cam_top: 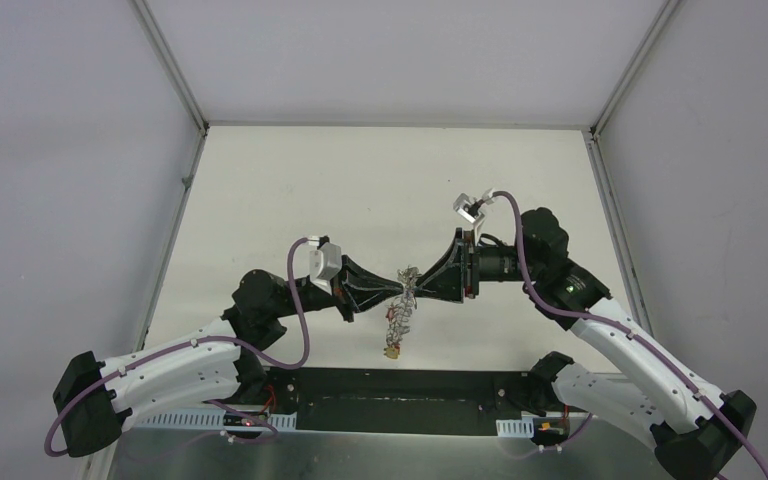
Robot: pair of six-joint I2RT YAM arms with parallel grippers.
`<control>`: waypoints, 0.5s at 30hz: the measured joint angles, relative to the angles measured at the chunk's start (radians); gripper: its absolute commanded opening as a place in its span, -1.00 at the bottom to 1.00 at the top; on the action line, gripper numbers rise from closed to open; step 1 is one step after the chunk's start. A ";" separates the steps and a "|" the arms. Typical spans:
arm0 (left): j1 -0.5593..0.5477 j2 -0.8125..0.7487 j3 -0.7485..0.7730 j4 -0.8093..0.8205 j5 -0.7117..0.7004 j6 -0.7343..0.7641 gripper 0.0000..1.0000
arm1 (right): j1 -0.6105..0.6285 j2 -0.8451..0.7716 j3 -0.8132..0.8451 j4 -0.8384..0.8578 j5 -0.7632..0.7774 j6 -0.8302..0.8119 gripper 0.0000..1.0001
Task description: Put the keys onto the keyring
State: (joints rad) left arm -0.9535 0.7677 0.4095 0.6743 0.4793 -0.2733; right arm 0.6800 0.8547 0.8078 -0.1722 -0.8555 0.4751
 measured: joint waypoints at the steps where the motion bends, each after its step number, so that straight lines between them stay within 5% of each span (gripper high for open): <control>1: 0.000 0.000 0.000 -0.001 0.000 0.000 -1.00 | 0.000 0.000 0.000 0.004 -0.001 0.002 -0.30; 15: 0.000 0.000 0.000 -0.001 0.002 0.000 -1.00 | 0.000 0.018 0.000 0.019 -0.021 0.021 -0.71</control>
State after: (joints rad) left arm -0.9535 0.7677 0.4095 0.6735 0.4808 -0.2729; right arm 0.6800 0.8730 0.8078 -0.1535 -0.8768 0.4961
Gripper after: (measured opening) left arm 0.009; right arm 0.190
